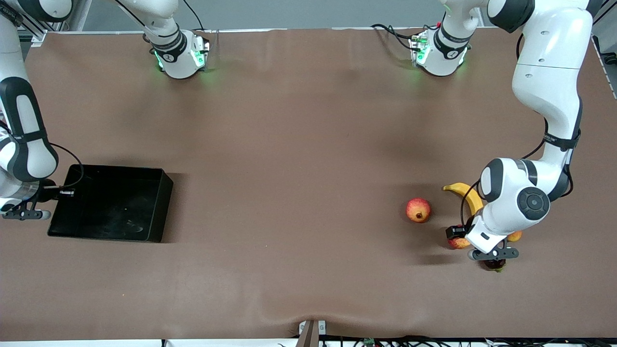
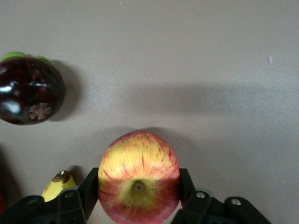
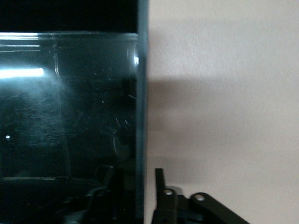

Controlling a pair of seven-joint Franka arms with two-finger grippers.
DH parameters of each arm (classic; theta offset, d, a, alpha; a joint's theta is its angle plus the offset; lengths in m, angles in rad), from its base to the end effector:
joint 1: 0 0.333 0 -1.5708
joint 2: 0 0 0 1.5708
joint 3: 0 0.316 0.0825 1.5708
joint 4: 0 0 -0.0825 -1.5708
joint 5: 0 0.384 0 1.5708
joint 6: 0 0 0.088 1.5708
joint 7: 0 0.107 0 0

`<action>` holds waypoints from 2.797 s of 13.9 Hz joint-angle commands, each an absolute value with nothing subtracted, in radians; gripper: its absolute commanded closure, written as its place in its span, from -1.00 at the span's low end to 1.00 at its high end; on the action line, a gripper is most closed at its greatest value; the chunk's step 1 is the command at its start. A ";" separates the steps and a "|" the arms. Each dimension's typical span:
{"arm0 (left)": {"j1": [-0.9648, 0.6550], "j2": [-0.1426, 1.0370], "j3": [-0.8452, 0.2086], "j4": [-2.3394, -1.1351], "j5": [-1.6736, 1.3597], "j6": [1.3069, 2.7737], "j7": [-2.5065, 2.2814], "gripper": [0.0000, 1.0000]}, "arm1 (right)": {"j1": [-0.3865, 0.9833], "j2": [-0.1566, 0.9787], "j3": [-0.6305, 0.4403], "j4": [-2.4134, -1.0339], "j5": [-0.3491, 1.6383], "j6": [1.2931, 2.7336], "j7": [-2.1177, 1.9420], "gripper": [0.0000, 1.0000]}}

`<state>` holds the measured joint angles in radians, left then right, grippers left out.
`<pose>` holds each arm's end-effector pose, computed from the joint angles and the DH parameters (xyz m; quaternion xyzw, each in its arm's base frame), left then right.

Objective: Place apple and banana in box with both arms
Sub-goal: 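Grasp the apple with the left gripper while the right gripper reaches the box, then lift the apple with the left gripper while the right gripper drags the box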

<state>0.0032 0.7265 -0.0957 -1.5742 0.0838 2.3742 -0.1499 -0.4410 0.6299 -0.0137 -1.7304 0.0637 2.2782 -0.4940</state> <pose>0.7066 -0.0546 0.2214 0.9992 0.0129 0.0384 0.0057 0.5946 -0.2881 0.2114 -0.9990 0.0009 0.0276 0.0358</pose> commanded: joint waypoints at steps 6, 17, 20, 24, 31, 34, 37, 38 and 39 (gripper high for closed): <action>-0.017 0.571 -0.100 -1.569 0.117 2.205 -0.158 1.00 | -0.397 0.516 -0.006 -1.683 0.071 2.128 -0.528 1.00; -0.012 0.411 -0.155 -1.566 0.103 1.997 -0.167 1.00 | -0.181 0.345 -0.002 -1.802 0.101 1.988 -0.252 1.00; -0.012 0.399 -0.178 -1.566 0.100 1.983 -0.169 1.00 | -0.100 0.347 -0.002 -1.830 0.185 1.988 -0.102 1.00; -0.014 0.394 -0.192 -1.566 0.100 1.979 -0.170 1.00 | 0.064 0.350 -0.003 -1.945 0.252 2.176 0.062 1.00; -0.011 0.394 -0.202 -1.566 0.100 1.979 -0.169 1.00 | 0.388 0.362 -0.003 -1.980 0.252 2.359 0.362 1.00; -0.012 0.394 -0.206 -1.569 0.098 1.974 -0.170 1.00 | 0.454 0.368 -0.005 -1.965 0.252 2.378 0.422 1.00; -0.014 0.394 -0.235 -1.575 0.095 1.960 -0.230 1.00 | 0.524 0.425 -0.005 -1.908 0.250 2.382 0.549 1.00; -0.014 0.394 -0.250 -1.575 0.095 1.957 -0.267 1.00 | 0.541 0.448 -0.005 -1.887 0.250 2.382 0.576 1.00; -0.014 0.394 -0.264 -1.575 0.095 1.957 -0.294 1.00 | 0.557 0.469 -0.005 -1.873 0.250 2.384 0.595 1.00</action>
<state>-0.0147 0.4202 -0.2377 -1.5566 0.0955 1.9728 -0.2381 0.5170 0.4194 0.0057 -1.9341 0.2286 2.3821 0.5465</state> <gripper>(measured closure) 0.291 0.969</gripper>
